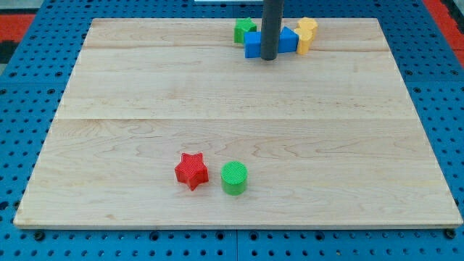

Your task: Adjust the green circle vertically above the red star

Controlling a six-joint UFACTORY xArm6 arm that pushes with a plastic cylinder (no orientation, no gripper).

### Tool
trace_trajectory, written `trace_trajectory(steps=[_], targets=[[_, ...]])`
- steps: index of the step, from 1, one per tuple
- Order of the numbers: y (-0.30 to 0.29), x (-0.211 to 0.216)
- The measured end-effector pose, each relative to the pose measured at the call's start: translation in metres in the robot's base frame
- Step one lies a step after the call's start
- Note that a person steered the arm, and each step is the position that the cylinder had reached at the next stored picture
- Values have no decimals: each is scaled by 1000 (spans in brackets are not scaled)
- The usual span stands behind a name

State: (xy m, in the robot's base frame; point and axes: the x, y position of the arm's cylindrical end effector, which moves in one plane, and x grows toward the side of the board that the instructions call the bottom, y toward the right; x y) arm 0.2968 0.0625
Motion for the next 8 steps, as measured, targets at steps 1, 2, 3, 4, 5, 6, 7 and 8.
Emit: trace_trajectory(steps=[1, 2, 3, 4, 5, 6, 7, 8], targets=[[23, 0], [38, 58], [35, 142], [14, 175], [13, 181], [13, 190], [7, 228], [-19, 274]])
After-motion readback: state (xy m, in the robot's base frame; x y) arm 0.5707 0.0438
